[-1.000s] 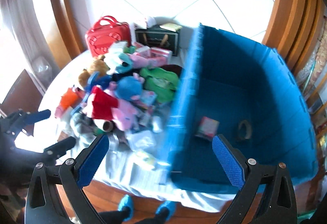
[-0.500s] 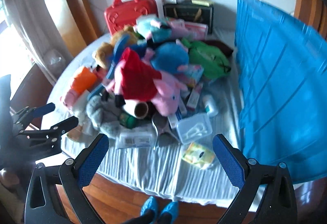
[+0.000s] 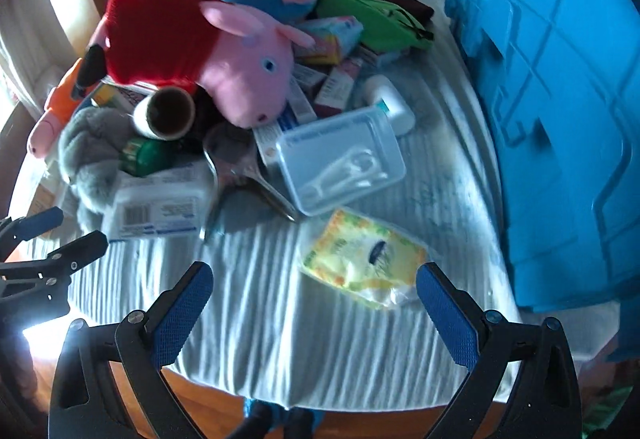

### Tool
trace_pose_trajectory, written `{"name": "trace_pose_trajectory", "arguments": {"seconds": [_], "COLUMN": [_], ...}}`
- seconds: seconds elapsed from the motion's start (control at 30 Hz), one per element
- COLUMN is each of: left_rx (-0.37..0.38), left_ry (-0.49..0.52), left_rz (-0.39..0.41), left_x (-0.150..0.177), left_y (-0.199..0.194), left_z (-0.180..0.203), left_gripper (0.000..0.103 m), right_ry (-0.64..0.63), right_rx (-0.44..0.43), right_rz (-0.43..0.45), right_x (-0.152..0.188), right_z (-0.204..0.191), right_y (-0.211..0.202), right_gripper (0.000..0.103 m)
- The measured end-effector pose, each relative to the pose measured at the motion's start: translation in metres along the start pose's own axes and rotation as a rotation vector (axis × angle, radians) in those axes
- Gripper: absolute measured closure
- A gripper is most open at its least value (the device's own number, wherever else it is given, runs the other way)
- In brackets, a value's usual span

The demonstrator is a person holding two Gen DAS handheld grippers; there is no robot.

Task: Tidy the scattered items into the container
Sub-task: 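Grasp the white wet-wipe pack with the left tool while the right tool grasps the yellow snack bag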

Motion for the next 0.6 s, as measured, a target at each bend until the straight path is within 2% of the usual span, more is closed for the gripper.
{"name": "trace_pose_trajectory", "arguments": {"seconds": [0.13,0.23,0.33,0.37,0.6], "left_rx": [0.004,0.022,0.062,0.07,0.041], "left_ry": [0.018,-0.034,-0.073,-0.058,-0.038], "left_rz": [-0.003,-0.042,-0.046,-0.04,-0.011], "left_x": [-0.003,-0.01,-0.015,-0.016,-0.005], "left_y": [0.014,0.036,0.044,0.042,0.031], "left_z": [0.019,0.023,0.031,0.037,0.046], "left_gripper": [0.016,0.016,0.027,0.034,0.048], "right_ry": [0.023,0.038,0.057,0.063,0.128], "right_rx": [0.005,0.009,0.014,0.014,0.043], "right_rz": [-0.001,-0.002,0.009,0.014,0.099], "right_x": [0.012,0.018,0.022,0.023,0.018], "right_z": [0.016,0.025,0.033,0.035,0.047], "right_y": [0.001,0.004,0.006,0.007,0.014], "right_gripper": [0.0,0.0,0.0,0.0,0.0]}}
Point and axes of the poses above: each gripper's, at about its wrist camera, not at the fingertips, and y roughly the way its jaws point, z to its right, x to its underside, the point moved 4 cm from there along y, roughly the way its jaws point, and after that the axes turned 11 degrees about -x, right-handed, at the moved point
